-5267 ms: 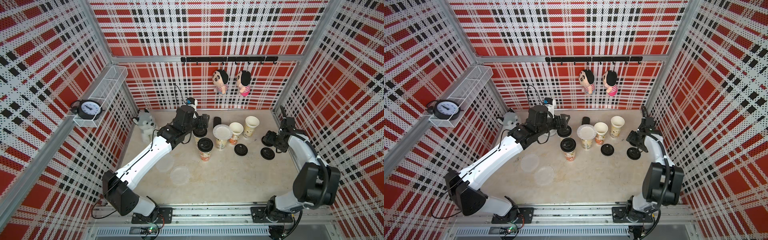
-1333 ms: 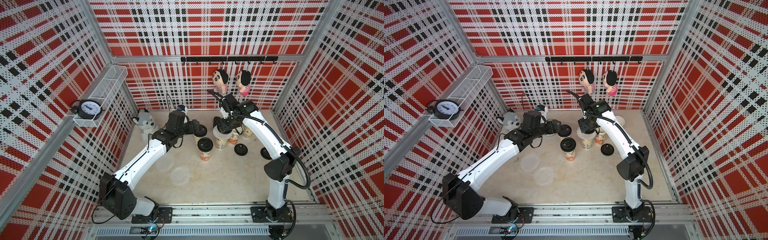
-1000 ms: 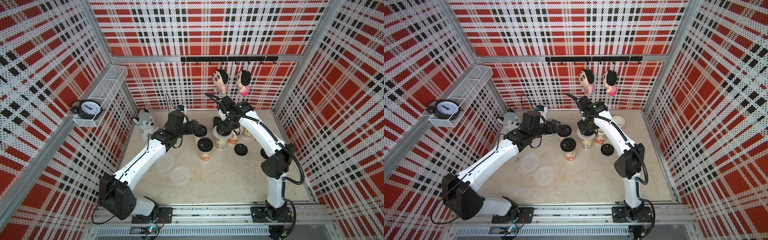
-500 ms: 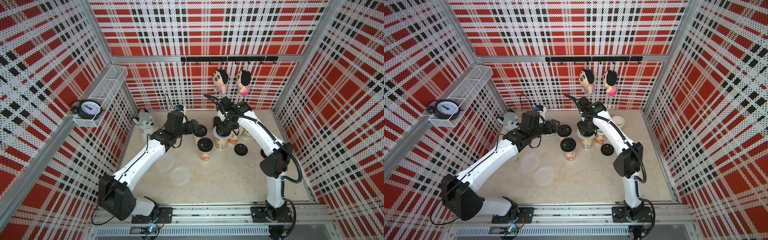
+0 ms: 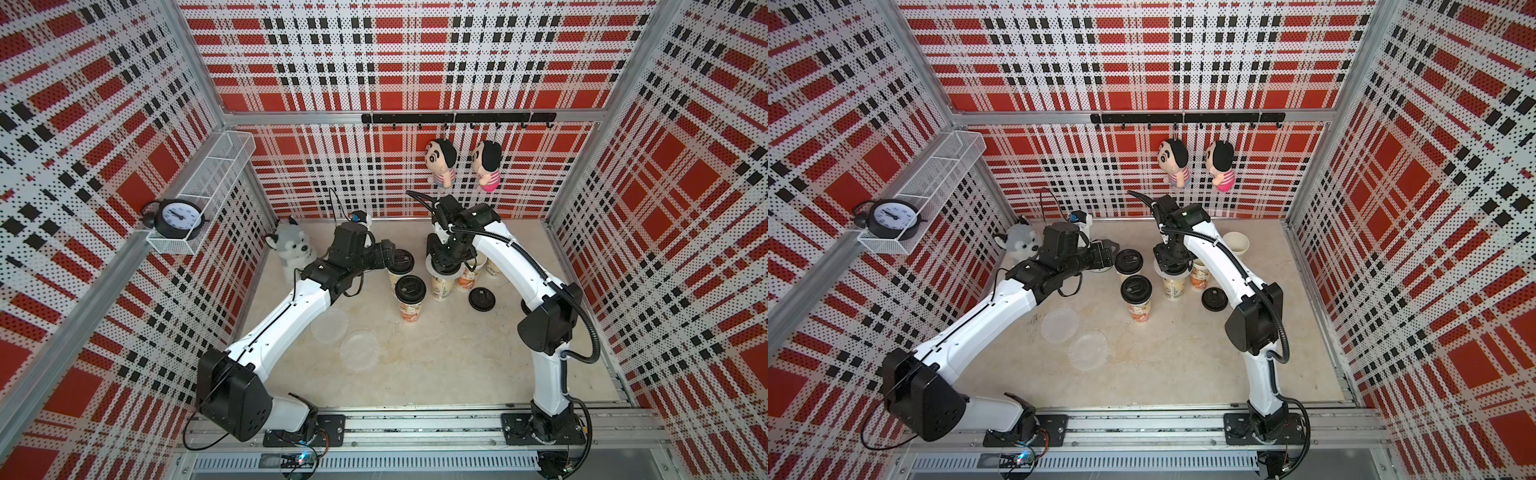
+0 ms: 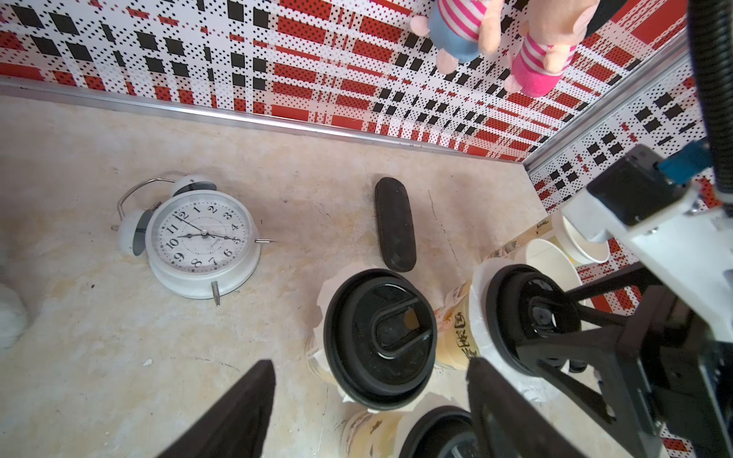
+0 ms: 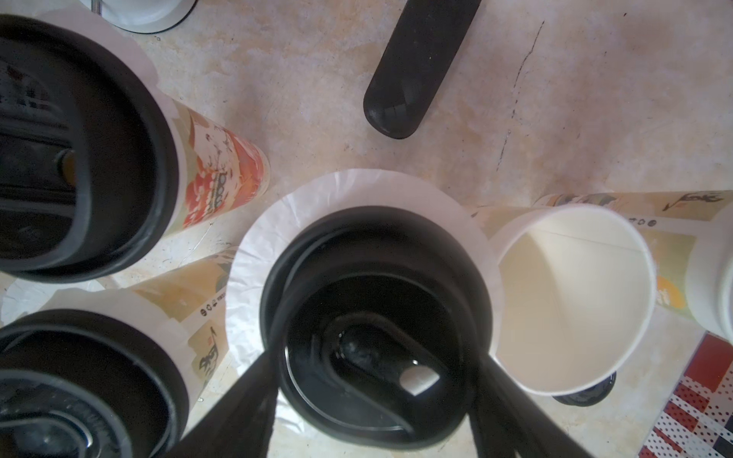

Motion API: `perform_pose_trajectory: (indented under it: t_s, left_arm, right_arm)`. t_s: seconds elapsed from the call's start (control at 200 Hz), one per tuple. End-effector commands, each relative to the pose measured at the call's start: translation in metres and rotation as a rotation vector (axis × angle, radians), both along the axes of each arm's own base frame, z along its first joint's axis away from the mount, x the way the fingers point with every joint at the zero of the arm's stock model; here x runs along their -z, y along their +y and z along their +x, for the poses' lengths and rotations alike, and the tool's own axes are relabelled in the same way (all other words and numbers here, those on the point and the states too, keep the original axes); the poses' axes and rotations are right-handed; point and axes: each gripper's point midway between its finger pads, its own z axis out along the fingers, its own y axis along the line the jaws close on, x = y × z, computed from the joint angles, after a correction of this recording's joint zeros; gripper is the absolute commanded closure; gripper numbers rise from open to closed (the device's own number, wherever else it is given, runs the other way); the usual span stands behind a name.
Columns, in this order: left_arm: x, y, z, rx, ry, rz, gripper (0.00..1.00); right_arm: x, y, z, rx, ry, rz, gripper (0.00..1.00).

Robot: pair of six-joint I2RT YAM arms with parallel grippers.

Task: Put the leak-proof paper on the milk tea cups
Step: Place the cup lid on the cup.

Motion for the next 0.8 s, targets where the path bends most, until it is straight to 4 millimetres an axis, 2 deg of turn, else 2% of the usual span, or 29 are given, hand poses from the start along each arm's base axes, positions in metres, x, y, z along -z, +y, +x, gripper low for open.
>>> perform_pose_trajectory:
  t_s: [0.0, 0.656, 0.792]
  left_arm:
    - [-0.007, 0.004, -0.004, 0.005, -0.019, -0.011, 0.21]
    - [-0.006, 0.004, -0.005, 0.007, -0.017, -0.013, 0.21]
    - [-0.011, 0.003, -0.004, 0.017, -0.023, -0.01, 0.21]
  right_arm:
    - [0.005, 0.003, -0.003, -0.019, 0.019, -0.011, 0.26]
    - [0.003, 0.0, -0.004, -0.007, 0.016, -0.018, 0.17]
    - [-0.008, 0.001, -0.003, -0.002, -0.008, 0.004, 0.14]
